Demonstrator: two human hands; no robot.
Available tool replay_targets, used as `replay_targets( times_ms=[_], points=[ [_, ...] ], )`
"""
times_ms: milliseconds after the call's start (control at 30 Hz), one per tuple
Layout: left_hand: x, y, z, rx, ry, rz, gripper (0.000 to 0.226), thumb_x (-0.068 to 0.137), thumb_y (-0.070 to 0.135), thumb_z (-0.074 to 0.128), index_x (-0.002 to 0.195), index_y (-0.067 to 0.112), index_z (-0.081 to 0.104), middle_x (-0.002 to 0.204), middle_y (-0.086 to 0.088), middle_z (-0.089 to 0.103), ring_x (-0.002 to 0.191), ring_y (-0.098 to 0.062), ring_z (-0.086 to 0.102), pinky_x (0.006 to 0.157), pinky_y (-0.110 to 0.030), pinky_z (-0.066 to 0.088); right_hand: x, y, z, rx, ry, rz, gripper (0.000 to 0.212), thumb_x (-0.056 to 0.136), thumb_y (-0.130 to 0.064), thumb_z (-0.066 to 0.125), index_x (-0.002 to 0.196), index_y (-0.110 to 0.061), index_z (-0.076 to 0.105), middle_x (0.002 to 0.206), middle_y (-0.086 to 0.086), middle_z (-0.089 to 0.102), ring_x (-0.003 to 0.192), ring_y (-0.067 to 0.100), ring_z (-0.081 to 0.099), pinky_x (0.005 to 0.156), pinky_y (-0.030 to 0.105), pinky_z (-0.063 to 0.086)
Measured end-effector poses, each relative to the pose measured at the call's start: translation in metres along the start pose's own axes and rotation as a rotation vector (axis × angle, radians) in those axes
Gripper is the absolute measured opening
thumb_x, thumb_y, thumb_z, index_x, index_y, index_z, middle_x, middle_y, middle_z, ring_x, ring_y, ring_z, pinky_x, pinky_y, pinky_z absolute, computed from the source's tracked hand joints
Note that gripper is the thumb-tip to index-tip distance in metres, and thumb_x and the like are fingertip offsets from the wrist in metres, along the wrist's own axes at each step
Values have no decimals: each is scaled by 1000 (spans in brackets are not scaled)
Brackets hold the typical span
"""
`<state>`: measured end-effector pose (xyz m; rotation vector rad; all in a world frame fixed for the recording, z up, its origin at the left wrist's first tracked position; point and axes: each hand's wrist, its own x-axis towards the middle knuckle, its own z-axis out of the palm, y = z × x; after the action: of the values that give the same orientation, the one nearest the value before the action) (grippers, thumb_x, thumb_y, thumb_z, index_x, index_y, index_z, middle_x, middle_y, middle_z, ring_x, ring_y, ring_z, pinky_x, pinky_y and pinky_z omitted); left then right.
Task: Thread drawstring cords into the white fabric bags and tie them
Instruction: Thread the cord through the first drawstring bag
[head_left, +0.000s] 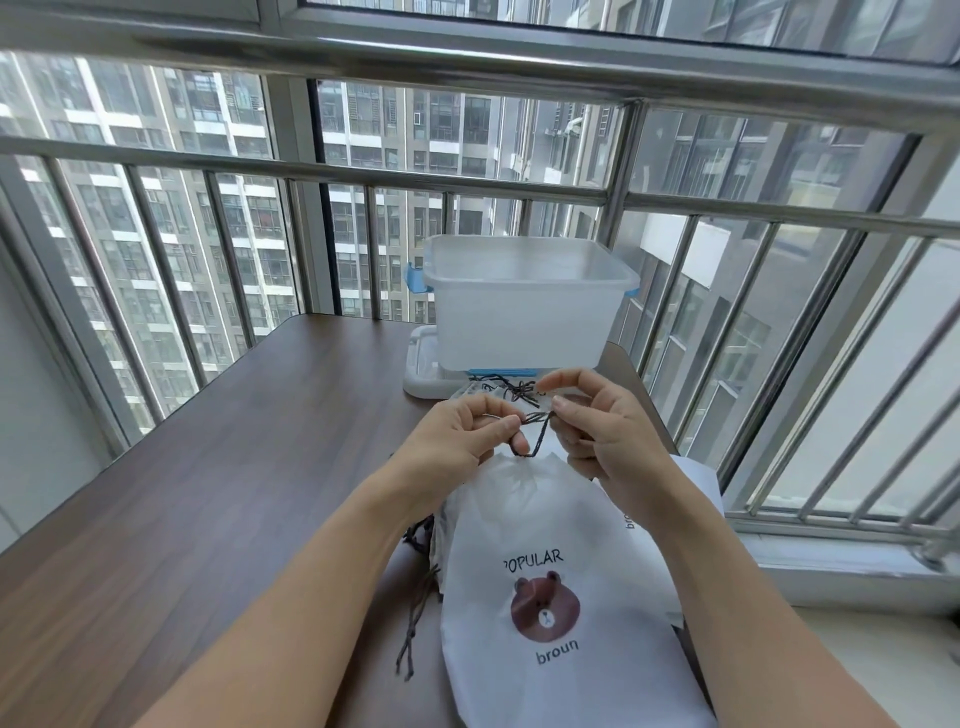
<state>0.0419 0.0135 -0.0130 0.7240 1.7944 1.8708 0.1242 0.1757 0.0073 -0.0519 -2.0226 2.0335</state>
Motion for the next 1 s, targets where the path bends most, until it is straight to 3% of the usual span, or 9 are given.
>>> replay_targets(
  times_ms=[200, 333, 400, 500, 600, 700, 867, 1000],
  points=[
    [0, -2, 1, 45, 31, 25, 8, 97, 14, 62, 97, 9, 67, 78, -7, 73, 56, -22, 34, 53, -22, 28, -7, -7, 3, -109, -122, -61, 27, 98, 11, 41, 95, -8, 61, 58, 2, 47, 43, 6, 29, 41, 15, 23],
    [-1, -1, 5, 75, 6, 87, 15, 95, 11, 64, 93, -1, 72, 87, -22, 72, 68, -12, 61, 66, -17, 46, -10, -12, 9, -105, -159, -97, 22, 94, 20, 37, 99, 8, 55, 64, 11, 49, 43, 0, 43, 44, 9, 29],
    [-1, -1, 5, 107, -19, 115, 19, 96, 12, 63, 94, -4, 74, 91, -23, 73, 73, -10, 63, 71, -14, 47, -9, -10, 11, -138, -156, -117, 21, 93, 21, 38, 101, 12, 55, 67, 14, 49, 46, 1, 45, 46, 8, 30],
    [-3, 1, 5, 157, -46, 97, 20, 98, 14, 61, 96, 2, 76, 89, -16, 74, 71, -4, 62, 72, -12, 45, -5, -3, 10, -183, -114, -136, 24, 93, 15, 44, 98, -2, 60, 64, 9, 51, 57, 15, 50, 53, 14, 35],
    [-6, 5, 7, 173, -65, 53, 17, 96, 11, 62, 95, 10, 79, 88, -8, 75, 69, -1, 61, 73, -13, 46, -2, 2, 8, -186, -86, -165, 26, 85, 0, 48, 90, -18, 66, 63, 3, 54, 67, 28, 48, 66, 36, 39],
    [-5, 3, 8, 157, -39, 32, 14, 85, 5, 71, 92, 13, 80, 88, -6, 77, 84, -9, 69, 88, -22, 52, -1, 3, 8, -238, -83, -184, 21, 84, -2, 49, 91, -14, 65, 62, -2, 53, 61, 17, 48, 61, 23, 39],
    [-9, 8, 17, 168, 61, 13, 14, 91, 7, 66, 86, -1, 77, 71, -5, 69, 55, 2, 57, 55, -5, 39, -2, 3, 9, -273, -101, -185, 18, 94, 14, 49, 100, 4, 63, 65, 3, 55, 53, 5, 51, 55, 11, 38],
    [-7, 7, 18, 136, 182, -45, 31, 99, 19, 58, 88, -4, 75, 67, -6, 67, 44, 1, 48, 52, -11, 36, -1, 4, 6, -259, -20, -165, 17, 97, 10, 53, 108, 5, 65, 69, 13, 60, 46, 0, 49, 49, 9, 37]
  ],
)
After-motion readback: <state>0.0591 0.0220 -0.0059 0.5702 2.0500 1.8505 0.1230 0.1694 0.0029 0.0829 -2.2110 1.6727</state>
